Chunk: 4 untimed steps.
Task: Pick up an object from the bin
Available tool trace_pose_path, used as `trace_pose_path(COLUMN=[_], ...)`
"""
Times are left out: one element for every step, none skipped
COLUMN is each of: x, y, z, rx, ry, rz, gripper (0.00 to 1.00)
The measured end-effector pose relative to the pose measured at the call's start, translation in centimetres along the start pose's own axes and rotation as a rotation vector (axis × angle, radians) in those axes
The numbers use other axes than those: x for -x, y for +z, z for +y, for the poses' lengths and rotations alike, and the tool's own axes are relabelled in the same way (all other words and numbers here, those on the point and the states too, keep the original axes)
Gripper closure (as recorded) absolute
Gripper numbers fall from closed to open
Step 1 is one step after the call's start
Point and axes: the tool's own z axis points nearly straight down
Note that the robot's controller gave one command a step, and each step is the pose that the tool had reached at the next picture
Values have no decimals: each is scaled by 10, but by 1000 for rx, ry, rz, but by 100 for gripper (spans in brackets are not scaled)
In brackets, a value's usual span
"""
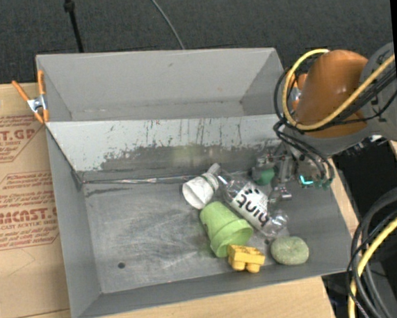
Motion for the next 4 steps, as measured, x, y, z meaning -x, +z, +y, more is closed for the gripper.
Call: trace_pose_path(x=[2, -27, -55, -63], y=[-4, 55, 58, 44], z=[0, -21, -30, 10], rx=[-1, 0, 1, 1], ry=[-1, 83, 106, 308], rz=[-8, -12, -1, -7], gripper=[0, 0, 0, 0])
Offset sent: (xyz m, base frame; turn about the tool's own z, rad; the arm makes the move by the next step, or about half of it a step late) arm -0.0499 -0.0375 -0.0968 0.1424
